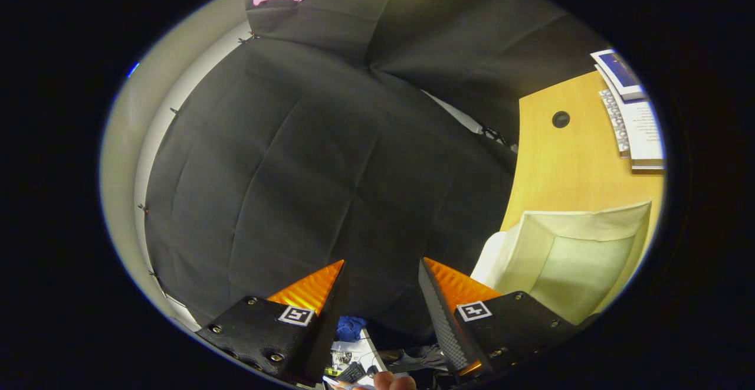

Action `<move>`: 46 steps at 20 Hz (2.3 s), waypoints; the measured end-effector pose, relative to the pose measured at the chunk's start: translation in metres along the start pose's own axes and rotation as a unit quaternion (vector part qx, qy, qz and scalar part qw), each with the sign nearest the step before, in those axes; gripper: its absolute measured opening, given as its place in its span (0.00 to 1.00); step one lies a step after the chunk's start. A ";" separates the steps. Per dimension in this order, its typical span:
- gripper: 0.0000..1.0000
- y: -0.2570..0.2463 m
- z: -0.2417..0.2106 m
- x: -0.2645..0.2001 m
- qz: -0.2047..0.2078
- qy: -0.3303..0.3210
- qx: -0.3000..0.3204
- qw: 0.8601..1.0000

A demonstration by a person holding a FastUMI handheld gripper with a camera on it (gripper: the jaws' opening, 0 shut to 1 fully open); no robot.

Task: Open the storage box then place both shoes into the box .Put the left shoe in first, then the right shoe, with the right side of both shoes facing outward in a uniform manner.

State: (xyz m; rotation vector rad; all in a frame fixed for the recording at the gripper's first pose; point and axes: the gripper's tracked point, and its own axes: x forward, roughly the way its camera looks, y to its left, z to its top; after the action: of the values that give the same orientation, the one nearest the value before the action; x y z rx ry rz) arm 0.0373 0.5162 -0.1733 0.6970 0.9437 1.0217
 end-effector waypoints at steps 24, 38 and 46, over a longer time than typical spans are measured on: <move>0.98 -0.220 -0.058 -0.312 -0.348 -0.100 -0.011 0.932; 0.85 -0.309 -0.145 -0.337 -0.460 0.026 -0.033 0.887; 0.58 -0.353 -0.138 -0.317 -0.503 0.041 -0.013 0.863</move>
State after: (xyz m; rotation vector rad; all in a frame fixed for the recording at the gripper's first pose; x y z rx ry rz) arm -0.0167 0.0974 -0.4307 0.0612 1.1634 0.1230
